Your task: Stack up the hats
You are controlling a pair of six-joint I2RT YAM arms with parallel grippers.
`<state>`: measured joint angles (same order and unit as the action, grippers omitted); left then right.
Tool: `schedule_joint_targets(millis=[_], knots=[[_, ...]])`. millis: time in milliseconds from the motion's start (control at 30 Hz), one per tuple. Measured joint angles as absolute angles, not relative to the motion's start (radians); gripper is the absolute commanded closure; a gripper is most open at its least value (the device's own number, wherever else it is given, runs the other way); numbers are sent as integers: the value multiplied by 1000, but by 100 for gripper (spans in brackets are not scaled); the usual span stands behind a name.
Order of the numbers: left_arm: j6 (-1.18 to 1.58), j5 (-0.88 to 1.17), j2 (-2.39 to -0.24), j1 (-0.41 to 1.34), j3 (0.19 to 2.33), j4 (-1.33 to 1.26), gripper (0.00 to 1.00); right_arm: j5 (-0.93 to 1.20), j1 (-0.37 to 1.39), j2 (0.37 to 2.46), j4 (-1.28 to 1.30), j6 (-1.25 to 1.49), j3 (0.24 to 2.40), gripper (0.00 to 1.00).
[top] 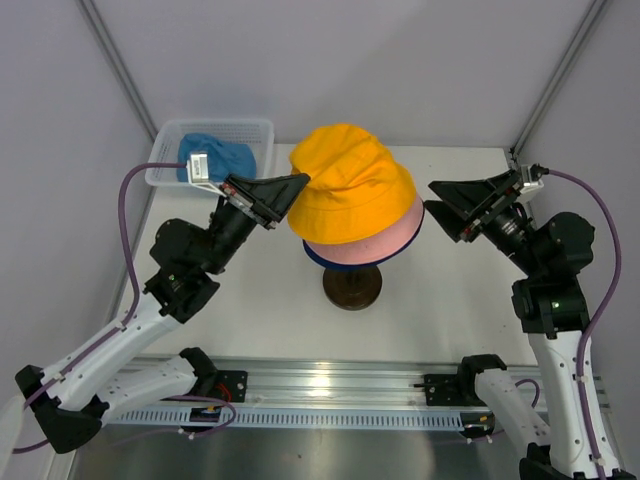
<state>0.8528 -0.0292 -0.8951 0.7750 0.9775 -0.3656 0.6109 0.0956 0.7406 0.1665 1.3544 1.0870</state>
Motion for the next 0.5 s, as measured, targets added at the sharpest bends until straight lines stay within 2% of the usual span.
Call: schedule_joint_targets(millis=[300, 500], knots=[[791, -75, -901, 809, 978, -382, 99, 596, 157, 698, 171, 1419, 1045, 25], [776, -104, -895, 830, 969, -389, 99, 584, 180, 694, 102, 1480, 987, 33]])
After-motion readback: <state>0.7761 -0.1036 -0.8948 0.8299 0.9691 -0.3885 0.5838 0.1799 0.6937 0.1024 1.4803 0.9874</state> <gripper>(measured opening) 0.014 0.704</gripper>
